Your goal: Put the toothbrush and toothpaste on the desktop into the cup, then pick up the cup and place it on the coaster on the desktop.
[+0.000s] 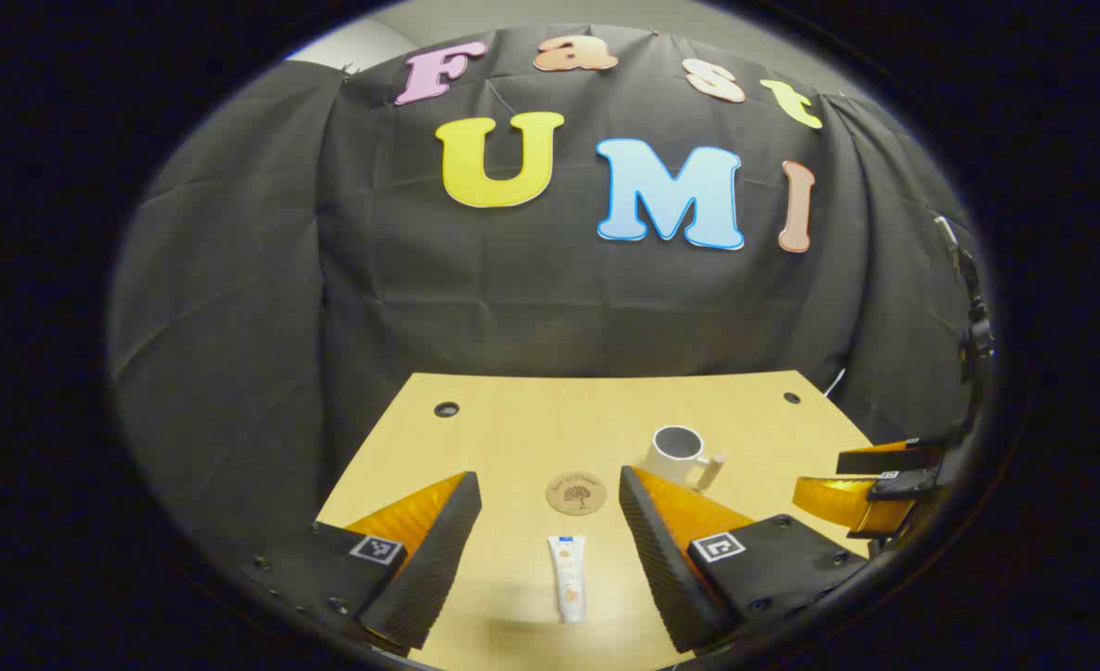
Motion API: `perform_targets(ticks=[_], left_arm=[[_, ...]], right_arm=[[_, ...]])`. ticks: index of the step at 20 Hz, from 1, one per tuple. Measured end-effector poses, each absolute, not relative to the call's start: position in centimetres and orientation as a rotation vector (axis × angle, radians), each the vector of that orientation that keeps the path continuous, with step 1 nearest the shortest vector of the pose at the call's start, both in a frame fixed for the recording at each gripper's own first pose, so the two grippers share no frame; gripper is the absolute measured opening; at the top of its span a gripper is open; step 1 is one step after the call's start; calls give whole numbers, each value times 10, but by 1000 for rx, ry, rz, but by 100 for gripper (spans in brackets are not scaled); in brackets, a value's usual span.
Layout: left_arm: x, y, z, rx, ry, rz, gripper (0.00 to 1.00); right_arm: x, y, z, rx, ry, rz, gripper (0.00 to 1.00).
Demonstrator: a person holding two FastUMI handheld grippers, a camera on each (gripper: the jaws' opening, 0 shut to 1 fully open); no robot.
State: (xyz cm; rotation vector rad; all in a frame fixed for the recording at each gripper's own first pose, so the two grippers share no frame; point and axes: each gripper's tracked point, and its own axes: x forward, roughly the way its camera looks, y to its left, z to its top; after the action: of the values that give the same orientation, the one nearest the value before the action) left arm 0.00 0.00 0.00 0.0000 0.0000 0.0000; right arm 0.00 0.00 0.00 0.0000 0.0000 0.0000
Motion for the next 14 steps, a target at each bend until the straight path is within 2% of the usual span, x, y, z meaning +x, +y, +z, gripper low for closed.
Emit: perform_targets(ticks=[5,10,11,14], left_arm=[[13,-11,-5,-1,29,-39,97],[26,-16,-19,-10,83,-60,96],[28,-16,-21,-6,91,-59,97],[32,-19,-25,0,104,-59,97]], right_arm=[[15,-1,9,20,4,-10,91],[26,1,6,19,22,-12,83],[27,1,4,16,22,-7,79],[28,4,3,4,29,6,77]])
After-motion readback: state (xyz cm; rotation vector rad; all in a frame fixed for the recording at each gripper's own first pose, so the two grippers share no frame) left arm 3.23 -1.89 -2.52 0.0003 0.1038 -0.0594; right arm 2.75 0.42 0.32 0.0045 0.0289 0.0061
